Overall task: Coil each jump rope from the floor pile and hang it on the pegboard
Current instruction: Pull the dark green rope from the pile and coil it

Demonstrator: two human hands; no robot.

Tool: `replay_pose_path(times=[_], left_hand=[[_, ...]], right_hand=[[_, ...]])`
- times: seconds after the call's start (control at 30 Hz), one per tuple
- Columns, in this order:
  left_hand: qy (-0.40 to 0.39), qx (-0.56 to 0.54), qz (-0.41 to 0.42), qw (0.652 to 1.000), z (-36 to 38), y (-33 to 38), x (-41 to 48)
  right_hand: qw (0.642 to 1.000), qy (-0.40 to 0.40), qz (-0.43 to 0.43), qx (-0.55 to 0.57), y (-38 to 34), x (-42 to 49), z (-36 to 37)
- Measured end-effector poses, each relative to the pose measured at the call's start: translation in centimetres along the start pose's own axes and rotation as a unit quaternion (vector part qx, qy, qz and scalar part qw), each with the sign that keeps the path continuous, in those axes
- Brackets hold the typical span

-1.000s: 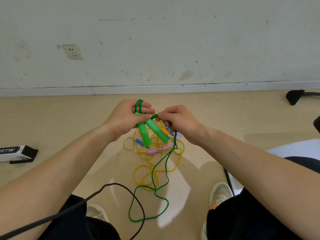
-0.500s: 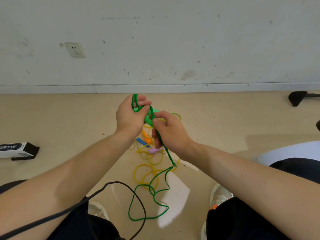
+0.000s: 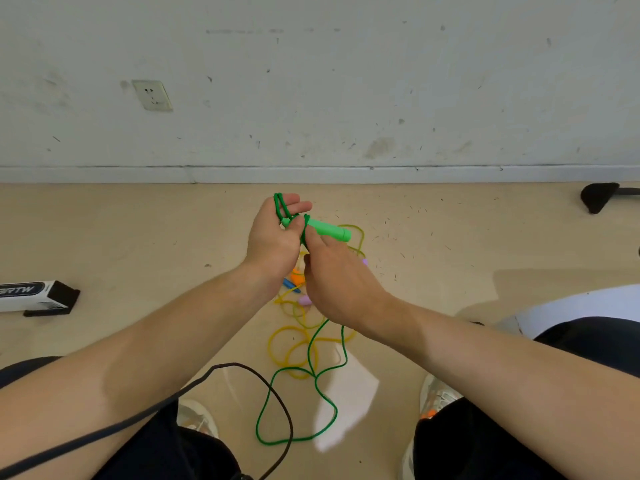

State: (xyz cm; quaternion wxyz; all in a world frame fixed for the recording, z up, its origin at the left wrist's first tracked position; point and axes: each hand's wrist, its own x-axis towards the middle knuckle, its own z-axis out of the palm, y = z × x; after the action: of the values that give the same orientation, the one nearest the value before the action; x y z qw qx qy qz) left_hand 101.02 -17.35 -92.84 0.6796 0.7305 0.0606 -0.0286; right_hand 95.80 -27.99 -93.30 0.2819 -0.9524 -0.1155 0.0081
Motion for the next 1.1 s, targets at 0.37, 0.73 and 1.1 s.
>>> replay_pose_path(times=[0.37,0.73,1.1], left_hand=[[0.032,-0.163,-0.102,0.981,-0.6,1.5,0.7],[0.027,-0.264,-0.126,0.956,-2.6,3.7,2.4],[-0.216,-0.130,-0.141,0.957,-4.3,3.9,0.9]], right_hand=[[0.983,0.004,-0.051,-0.174,-0.3,-0.8,0.1],[0.963,0.057,0.044,0.261,0.8,-1.0,1.5],[0.960,-0.060,0.062,0.265,6.1,2.5,-3.7]])
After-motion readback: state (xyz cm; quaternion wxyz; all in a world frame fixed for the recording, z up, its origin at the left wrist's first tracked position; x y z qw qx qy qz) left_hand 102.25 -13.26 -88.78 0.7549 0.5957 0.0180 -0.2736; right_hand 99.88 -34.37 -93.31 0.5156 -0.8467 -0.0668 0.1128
